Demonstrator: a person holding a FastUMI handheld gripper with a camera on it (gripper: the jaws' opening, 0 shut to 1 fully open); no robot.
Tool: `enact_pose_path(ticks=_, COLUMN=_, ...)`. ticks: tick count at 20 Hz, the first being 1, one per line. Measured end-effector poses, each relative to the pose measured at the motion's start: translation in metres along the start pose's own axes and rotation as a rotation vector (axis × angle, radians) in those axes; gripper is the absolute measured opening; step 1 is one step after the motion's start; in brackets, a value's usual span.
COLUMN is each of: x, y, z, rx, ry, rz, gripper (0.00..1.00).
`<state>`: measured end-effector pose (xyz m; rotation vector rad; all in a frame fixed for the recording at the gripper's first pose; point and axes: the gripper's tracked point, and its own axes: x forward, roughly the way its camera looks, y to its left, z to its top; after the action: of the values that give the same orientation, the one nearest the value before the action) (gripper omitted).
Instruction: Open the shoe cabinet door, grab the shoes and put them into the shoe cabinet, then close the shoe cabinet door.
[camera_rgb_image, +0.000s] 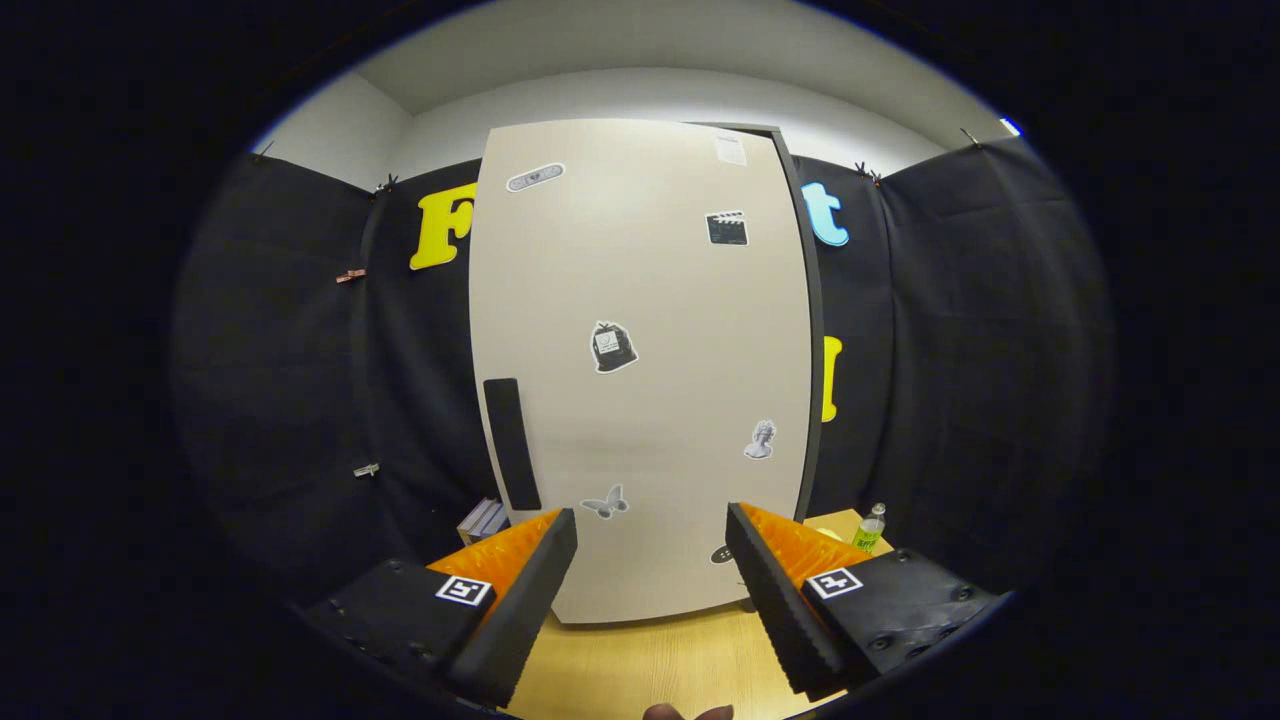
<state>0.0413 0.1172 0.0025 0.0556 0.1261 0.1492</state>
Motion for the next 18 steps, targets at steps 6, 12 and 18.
enact_pose_path(ticks=6, x=0.0028, y=-0.0013, z=-0.0037, rx=-0.001, ry=0.007, rz=-0.002, gripper=0.98)
enact_pose_path(ticks=12, x=0.005, y=-0.0041, z=-0.001, rx=0.008, ry=0.0, rz=-0.006, gripper=0.98)
enact_pose_path(ticks=18, x=0.0066, y=-0.0072, z=-0.0009, rx=0.008, ry=-0.002, rz=-0.012, gripper=0.98)
